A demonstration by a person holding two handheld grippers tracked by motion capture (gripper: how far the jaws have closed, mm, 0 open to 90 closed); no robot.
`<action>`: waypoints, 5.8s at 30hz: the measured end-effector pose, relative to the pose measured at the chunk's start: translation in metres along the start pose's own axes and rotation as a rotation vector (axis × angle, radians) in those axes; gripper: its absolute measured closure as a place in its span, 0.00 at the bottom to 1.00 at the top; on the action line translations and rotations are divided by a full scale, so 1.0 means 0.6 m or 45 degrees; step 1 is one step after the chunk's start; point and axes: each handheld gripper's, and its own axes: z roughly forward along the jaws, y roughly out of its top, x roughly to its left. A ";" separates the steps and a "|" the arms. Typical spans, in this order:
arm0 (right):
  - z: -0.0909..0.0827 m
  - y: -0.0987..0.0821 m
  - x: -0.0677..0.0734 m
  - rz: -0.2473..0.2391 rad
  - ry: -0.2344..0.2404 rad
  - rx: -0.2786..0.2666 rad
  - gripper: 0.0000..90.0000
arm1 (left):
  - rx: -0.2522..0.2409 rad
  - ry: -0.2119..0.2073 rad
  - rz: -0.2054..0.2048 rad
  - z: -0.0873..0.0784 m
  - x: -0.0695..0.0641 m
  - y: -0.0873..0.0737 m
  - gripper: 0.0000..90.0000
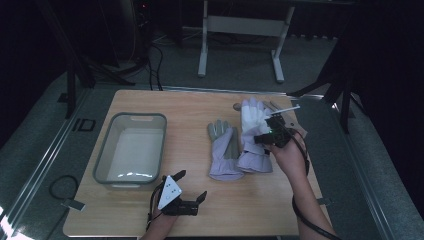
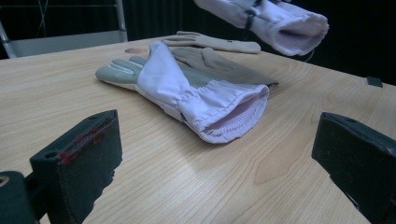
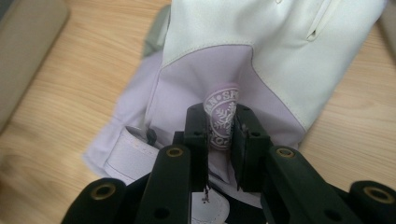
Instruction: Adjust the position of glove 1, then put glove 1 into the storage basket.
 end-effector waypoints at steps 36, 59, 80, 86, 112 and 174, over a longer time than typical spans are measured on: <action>0.168 0.017 0.110 -0.084 0.008 0.236 0.84 | -0.001 -0.003 0.011 0.000 -0.001 0.000 0.02; 0.103 -0.004 0.069 -0.239 0.121 -0.047 0.24 | 0.063 0.006 -0.018 0.005 0.000 0.003 0.02; 0.064 -0.122 -0.023 -0.431 0.348 -0.362 0.15 | 0.142 -0.101 -0.125 0.005 0.006 0.048 0.05; 0.053 -0.112 -0.025 -0.391 0.355 -0.382 0.12 | 0.189 -0.108 -0.131 0.014 0.010 0.095 0.04; 0.153 -0.041 -0.013 -0.142 0.300 -0.124 0.52 | 0.620 0.051 -0.339 0.153 0.045 0.143 0.17; 0.137 -0.031 0.080 -0.215 0.118 -0.090 0.88 | 0.763 -0.206 -0.361 0.150 0.084 0.147 0.84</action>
